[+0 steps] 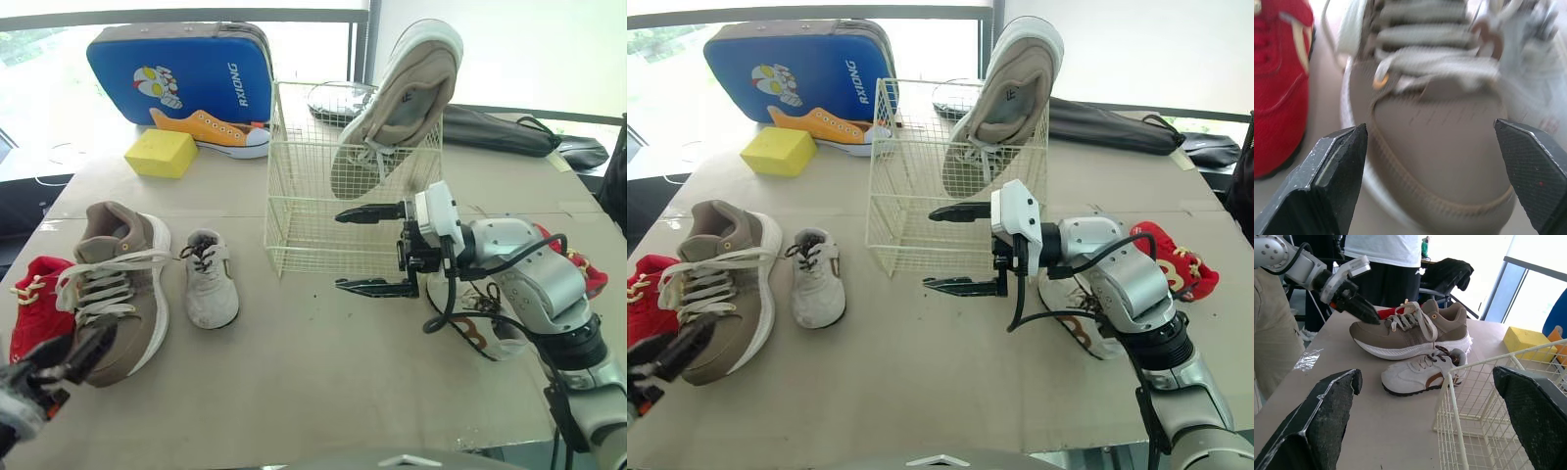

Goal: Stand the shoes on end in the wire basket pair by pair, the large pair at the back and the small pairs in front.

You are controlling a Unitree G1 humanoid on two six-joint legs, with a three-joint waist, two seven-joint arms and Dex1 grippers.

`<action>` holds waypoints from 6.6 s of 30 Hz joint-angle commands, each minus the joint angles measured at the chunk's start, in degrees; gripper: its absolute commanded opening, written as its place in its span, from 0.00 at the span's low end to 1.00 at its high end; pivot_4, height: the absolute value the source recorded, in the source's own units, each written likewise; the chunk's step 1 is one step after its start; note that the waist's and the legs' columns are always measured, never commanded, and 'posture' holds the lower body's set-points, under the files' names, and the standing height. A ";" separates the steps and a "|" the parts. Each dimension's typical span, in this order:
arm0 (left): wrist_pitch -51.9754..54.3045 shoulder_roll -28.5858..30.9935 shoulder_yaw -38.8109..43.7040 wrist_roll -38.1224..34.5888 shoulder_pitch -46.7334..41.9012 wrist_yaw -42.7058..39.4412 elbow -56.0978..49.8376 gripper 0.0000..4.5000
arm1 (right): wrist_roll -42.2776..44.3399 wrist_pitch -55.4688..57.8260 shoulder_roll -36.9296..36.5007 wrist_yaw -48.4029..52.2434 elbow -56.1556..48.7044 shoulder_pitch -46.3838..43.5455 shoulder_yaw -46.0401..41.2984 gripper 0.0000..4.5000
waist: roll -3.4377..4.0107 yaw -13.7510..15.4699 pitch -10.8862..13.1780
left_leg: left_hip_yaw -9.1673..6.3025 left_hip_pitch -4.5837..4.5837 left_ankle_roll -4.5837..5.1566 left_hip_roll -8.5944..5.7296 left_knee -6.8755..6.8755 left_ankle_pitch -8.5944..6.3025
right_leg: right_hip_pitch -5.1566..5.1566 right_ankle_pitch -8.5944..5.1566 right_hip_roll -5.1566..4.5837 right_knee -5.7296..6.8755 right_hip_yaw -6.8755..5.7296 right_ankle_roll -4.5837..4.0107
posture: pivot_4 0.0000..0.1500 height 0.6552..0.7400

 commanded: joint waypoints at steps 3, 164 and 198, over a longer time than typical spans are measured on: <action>5.58 10.52 2.48 -0.18 -2.58 -1.58 8.76 1.00 | 0.26 -1.01 -0.15 0.52 -0.29 -1.63 -1.25 0.99 | 0.01 -0.28 0.00 | -0.08 0.01 -0.05 -0.05 -0.02 0.04 | 0.00 0.01 0.16 0.03 -0.08 -0.01 | 1.00 1.00; 17.19 5.35 -60.07 -7.52 -68.61 -28.52 4.09 1.00 | -4.52 1.88 -40.92 15.55 -19.85 62.02 -72.68 0.02 | 0.04 1.07 0.07 | -0.19 -0.01 0.16 -0.20 0.23 0.31 | 0.33 0.05 0.47 -0.06 0.36 0.36 | 1.00 1.00; 40.21 -1.55 -61.50 -3.97 -87.04 -36.19 18.18 0.14 | -4.47 -5.78 -31.39 16.22 -0.11 -14.91 -9.83 0.72 | -0.01 0.58 0.24 | -0.32 -0.09 -0.03 -0.44 0.42 0.42 | 0.24 0.37 0.39 0.06 0.54 0.32 | 1.00 1.00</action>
